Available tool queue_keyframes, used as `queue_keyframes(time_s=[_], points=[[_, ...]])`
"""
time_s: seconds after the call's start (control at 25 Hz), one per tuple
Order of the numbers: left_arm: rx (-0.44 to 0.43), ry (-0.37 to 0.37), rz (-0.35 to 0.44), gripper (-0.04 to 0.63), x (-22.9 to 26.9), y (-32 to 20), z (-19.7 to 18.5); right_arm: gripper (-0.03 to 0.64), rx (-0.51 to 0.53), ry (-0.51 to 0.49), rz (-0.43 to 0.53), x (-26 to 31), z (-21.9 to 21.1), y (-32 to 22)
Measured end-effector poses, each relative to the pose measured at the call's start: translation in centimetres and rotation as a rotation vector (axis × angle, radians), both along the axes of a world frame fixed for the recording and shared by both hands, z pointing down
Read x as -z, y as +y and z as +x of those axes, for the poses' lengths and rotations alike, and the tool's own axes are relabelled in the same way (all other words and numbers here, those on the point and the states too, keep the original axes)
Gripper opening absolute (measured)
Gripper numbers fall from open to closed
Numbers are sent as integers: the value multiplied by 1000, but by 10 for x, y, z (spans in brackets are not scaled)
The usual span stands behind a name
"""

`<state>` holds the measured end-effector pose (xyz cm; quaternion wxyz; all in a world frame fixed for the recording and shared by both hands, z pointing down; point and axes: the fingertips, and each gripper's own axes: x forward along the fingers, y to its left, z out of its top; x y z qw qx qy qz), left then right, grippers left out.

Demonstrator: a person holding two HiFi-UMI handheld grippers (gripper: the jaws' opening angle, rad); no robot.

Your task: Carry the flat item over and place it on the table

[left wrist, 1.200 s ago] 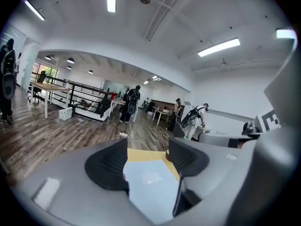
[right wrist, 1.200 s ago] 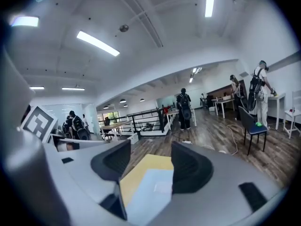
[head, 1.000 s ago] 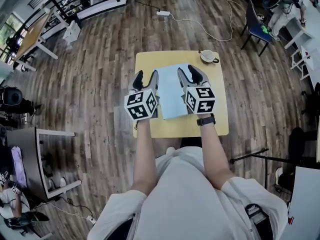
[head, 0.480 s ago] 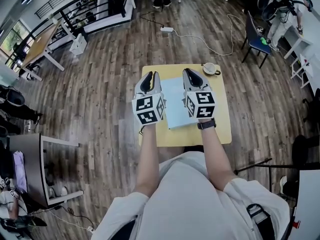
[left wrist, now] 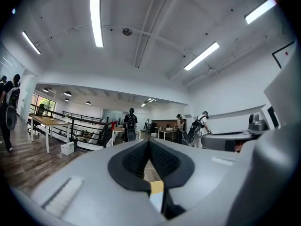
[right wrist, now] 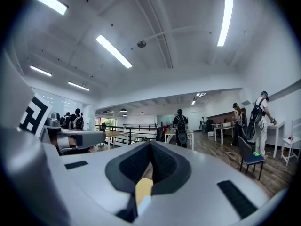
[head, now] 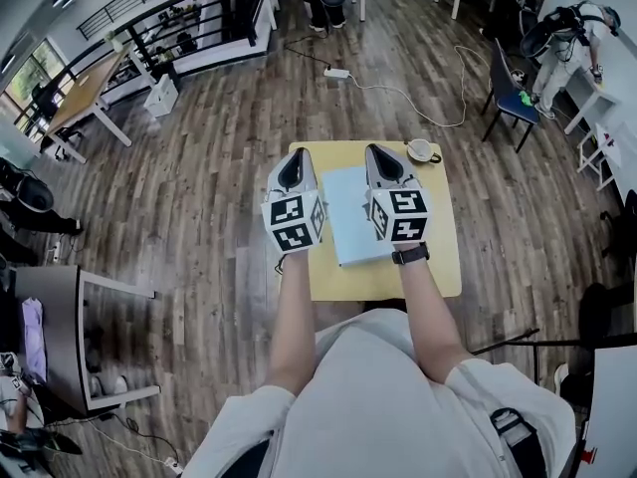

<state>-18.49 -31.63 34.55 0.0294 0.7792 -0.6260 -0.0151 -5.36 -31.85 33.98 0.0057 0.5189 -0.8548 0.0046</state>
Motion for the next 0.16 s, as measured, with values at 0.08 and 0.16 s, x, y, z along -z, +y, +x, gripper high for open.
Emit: queue_keyframes(time_s=[0.08, 0.16], points=[[-5, -4, -3, 11, -1, 1, 0, 12, 2, 9, 0, -2, -3, 2], [-12, -9, -8, 11, -3, 1, 0, 12, 2, 17, -1, -4, -6, 4]])
